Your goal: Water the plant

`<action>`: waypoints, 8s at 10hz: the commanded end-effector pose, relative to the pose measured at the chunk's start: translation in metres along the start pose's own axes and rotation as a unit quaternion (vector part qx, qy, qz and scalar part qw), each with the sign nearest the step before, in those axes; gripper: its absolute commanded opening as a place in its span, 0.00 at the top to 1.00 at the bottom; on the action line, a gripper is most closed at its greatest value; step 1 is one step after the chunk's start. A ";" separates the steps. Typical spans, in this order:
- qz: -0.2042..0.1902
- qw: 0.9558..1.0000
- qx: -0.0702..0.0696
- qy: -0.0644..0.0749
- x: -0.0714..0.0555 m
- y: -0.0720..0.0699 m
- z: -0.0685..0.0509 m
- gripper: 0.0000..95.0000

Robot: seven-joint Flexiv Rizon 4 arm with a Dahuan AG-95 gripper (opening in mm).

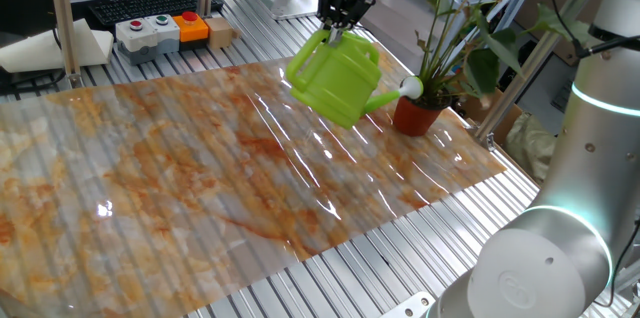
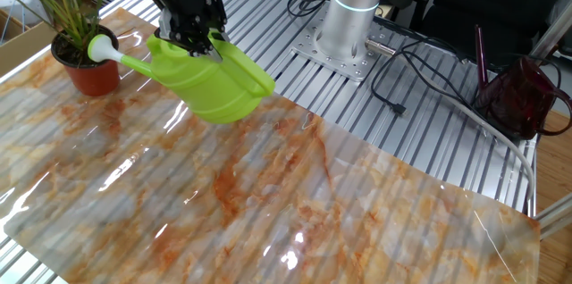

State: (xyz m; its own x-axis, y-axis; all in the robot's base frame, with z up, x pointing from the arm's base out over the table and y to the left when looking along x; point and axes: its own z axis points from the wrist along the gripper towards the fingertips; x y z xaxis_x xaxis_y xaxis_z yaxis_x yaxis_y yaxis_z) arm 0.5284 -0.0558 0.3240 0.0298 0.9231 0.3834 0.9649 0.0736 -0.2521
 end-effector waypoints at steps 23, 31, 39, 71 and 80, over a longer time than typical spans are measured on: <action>-0.019 0.999 -0.012 -0.023 -0.011 0.005 0.010 1.00; -0.024 0.999 -0.013 -0.028 -0.011 0.005 0.009 1.00; -0.039 0.998 -0.023 -0.050 -0.011 0.004 0.023 1.00; -0.024 0.995 -0.050 -0.088 0.000 -0.003 0.027 1.00; -0.018 0.995 -0.049 -0.090 0.000 -0.003 0.026 1.00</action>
State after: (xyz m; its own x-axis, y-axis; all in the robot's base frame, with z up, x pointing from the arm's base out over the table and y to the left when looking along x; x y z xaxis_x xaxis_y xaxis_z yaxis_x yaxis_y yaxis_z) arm 0.5181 -0.0466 0.3010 -0.0451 0.9738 0.2230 0.9857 0.0796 -0.1484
